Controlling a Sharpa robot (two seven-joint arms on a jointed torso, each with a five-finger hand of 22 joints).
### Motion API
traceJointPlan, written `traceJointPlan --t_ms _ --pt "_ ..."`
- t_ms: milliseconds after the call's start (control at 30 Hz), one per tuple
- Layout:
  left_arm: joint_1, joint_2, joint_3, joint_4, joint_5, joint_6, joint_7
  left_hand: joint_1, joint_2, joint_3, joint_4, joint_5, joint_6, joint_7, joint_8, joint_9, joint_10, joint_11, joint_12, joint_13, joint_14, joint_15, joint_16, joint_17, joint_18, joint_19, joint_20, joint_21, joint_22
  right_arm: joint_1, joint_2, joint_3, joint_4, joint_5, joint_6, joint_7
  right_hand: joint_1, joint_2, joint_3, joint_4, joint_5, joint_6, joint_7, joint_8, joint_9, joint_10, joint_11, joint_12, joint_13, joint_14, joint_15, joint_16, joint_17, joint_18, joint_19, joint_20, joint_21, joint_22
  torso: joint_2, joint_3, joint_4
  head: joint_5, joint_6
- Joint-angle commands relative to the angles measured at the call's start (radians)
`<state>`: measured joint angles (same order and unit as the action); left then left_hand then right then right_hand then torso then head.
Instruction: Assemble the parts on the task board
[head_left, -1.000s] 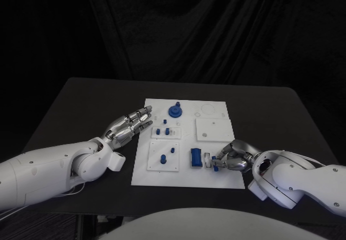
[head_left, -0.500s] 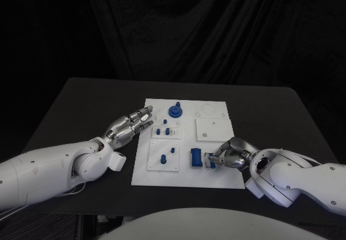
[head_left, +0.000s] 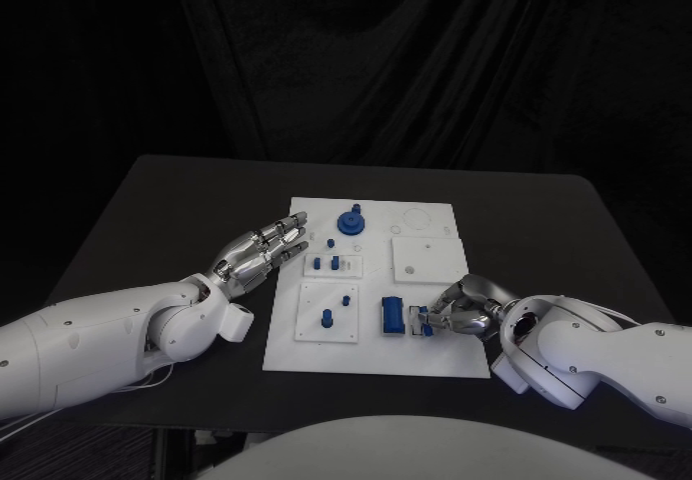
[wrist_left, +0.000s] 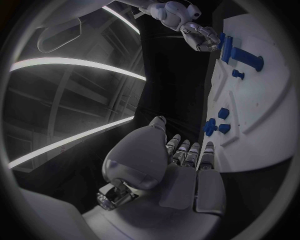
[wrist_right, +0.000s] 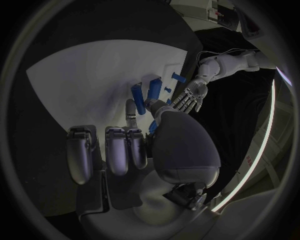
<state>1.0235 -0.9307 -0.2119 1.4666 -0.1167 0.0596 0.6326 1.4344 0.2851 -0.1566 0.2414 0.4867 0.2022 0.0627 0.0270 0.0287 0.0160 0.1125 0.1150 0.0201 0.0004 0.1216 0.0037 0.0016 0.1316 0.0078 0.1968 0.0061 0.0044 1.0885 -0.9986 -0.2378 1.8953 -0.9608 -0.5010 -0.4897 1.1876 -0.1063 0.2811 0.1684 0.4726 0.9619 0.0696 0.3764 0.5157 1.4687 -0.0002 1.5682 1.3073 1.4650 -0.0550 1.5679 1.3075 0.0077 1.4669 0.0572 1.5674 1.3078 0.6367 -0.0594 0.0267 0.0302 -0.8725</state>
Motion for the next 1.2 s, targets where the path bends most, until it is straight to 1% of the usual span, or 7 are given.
traceJointPlan --t_ms 33,300,1033,1100,1133,1167,1200 --pt "-0.002 0.003 0.001 0.001 0.003 0.014 0.009 0.009 0.001 -0.001 -0.006 0.005 0.001 0.006 0.005 0.001 0.000 0.002 0.000 0.000 0.000 0.002 -0.004 -0.002 0.018 0.000 0.007 0.001 0.001 0.002 0.003 0.000 -0.004 0.001 0.026 -0.030 -0.013 -0.001 -0.013 0.003 -0.024 -0.007 0.001 -0.006 -0.002 0.102 0.001 0.003 0.263 0.106 -0.003 0.003 0.263 -0.008 0.104 -0.004 0.003 0.263 -0.001 -0.0007 0.0015 0.001 0.000" --pt "-0.004 0.003 0.001 0.000 0.003 0.015 0.009 0.009 0.001 0.000 -0.007 0.005 0.001 0.008 0.004 0.001 0.000 0.001 0.000 0.000 0.000 0.003 -0.004 -0.002 0.019 0.000 0.007 0.001 0.001 0.002 0.012 0.000 -0.013 0.001 0.025 -0.026 -0.036 0.009 -0.042 0.025 -0.078 -0.006 0.003 -0.011 -0.002 0.102 0.003 0.003 0.263 0.106 -0.002 0.003 0.263 -0.008 0.104 -0.002 0.003 0.263 0.000 -0.0010 -0.0004 0.005 0.000" --pt "-0.006 0.004 0.001 0.001 0.003 0.017 0.007 0.014 0.001 0.005 -0.015 0.014 0.003 0.013 0.005 0.001 -0.001 -0.001 0.000 0.000 0.000 0.003 -0.004 -0.002 0.020 0.001 0.009 0.001 0.001 0.002 0.023 0.000 -0.029 -0.017 -0.010 0.003 -0.015 0.028 -0.047 0.022 -0.069 0.010 -0.006 0.001 0.010 0.102 -0.004 0.003 0.263 0.106 -0.007 0.003 0.263 -0.008 0.104 -0.006 0.003 0.263 0.001 0.0003 -0.0007 0.009 0.000" --pt "-0.006 0.004 0.001 0.001 0.003 0.017 0.007 0.014 0.001 0.006 -0.016 0.015 0.005 0.014 0.005 0.001 -0.001 -0.002 0.000 0.000 0.000 0.003 -0.004 -0.002 0.020 0.001 0.009 0.001 0.001 0.002 0.023 0.000 -0.029 -0.026 -0.013 0.005 -0.007 0.026 -0.056 0.016 -0.076 0.026 -0.015 0.028 0.032 0.102 -0.011 0.003 0.263 0.106 -0.011 0.003 0.263 -0.008 0.104 -0.009 0.003 0.263 0.001 0.0005 -0.0004 0.009 0.000" --pt "-0.006 0.004 0.001 0.001 0.003 0.017 0.007 0.014 0.001 0.006 -0.016 0.015 0.005 0.014 0.005 0.001 -0.001 -0.002 0.000 0.000 0.000 0.003 -0.004 -0.002 0.020 0.001 0.009 0.001 0.001 0.002 0.023 0.000 -0.029 -0.029 -0.014 0.006 -0.003 0.028 -0.069 0.015 -0.080 0.016 -0.025 0.076 0.075 0.102 -0.020 0.003 0.263 0.106 -0.020 0.003 0.263 -0.007 0.103 -0.017 0.002 0.262 0.001 0.0007 -0.0005 0.009 0.000" --pt "-0.006 0.004 0.001 0.001 0.003 0.017 0.007 0.015 0.001 0.007 -0.018 0.015 0.007 0.018 0.006 0.002 -0.001 -0.004 0.000 0.000 0.000 0.003 -0.004 -0.002 0.020 0.001 0.010 0.001 0.001 0.002 0.023 0.000 -0.029 -0.032 -0.014 0.007 -0.003 0.034 -0.085 0.022 -0.080 -0.008 -0.038 0.163 0.154 0.102 -0.037 0.003 0.263 0.106 -0.028 0.003 0.263 -0.007 0.102 -0.031 0.001 0.262 0.001 0.0008 -0.0007 0.009 0.000" --pt "-0.007 0.004 0.001 0.001 0.003 0.018 0.007 0.015 0.001 0.007 -0.018 0.015 0.007 0.018 0.006 0.002 -0.001 -0.004 0.000 0.000 0.000 0.003 -0.004 -0.002 0.020 0.001 0.010 0.001 0.001 0.002 0.023 0.000 -0.028 -0.034 -0.014 0.008 -0.005 0.037 -0.088 0.027 -0.081 -0.013 -0.041 0.179 0.169 0.102 -0.036 0.003 0.263 0.106 -0.033 0.003 0.263 -0.007 0.103 -0.031 0.002 0.262 0.001 0.0007 -0.0006 0.009 0.000"
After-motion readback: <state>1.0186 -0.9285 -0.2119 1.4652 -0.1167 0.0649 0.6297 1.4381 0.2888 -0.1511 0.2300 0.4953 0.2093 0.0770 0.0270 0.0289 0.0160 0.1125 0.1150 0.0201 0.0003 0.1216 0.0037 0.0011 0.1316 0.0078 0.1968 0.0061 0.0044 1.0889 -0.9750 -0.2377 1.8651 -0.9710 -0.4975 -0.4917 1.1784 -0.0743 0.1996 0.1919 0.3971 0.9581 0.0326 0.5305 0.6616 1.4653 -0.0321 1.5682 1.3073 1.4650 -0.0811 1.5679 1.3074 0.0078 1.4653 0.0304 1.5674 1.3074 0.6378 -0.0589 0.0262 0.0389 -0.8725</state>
